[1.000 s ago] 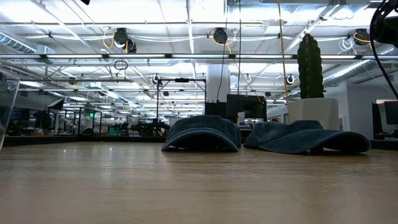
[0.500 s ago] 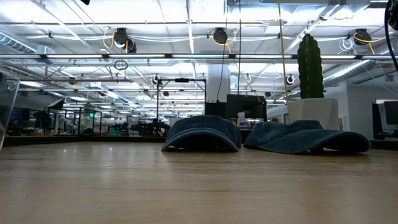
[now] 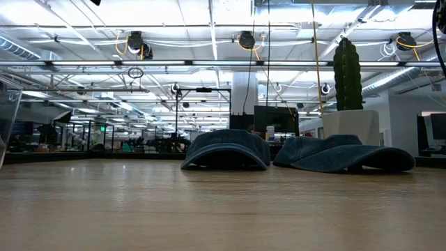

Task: Pick & Place hat
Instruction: Put the left blue cap into the blue bin

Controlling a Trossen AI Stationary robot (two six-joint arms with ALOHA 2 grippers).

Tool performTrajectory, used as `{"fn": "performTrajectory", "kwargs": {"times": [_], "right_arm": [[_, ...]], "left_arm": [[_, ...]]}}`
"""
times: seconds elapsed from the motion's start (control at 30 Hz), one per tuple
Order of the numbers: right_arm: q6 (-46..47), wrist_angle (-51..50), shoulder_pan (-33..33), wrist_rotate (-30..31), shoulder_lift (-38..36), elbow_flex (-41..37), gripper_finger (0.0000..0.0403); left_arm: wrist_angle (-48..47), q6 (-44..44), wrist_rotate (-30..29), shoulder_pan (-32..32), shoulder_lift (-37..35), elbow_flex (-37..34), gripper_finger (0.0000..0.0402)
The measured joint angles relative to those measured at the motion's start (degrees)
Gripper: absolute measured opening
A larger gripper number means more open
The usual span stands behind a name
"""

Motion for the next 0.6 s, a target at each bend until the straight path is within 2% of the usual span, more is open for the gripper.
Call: {"fn": "performTrajectory", "kwargs": {"times": [0.1, 0.27, 0.43, 0.6], "right_arm": [[3.67, -6.03, 0.0, 4.2, 0.0, -0.02, 0.0008], [11.19, -8.58, -0.37, 6.17, 0.0, -0.02, 0.0016], [20.1, -10.59, -1.97, 6.11, 0.0, -0.02, 0.0094], [23.19, -15.5, -3.69, 6.12, -0.04, -0.02, 0.0172]], "left_arm": [[0.0, 0.0, 0.0, -0.01, 0.01, 0.0, 0.0067], [0.0, 0.0, 0.0, 0.0, -0.01, 0.0, 0.0067], [0.0, 0.0, 0.0, 0.0, -0.01, 0.0, 0.0067], [0.0, 0.0, 0.0, 0.0, 0.01, 0.0, 0.0067]]}}
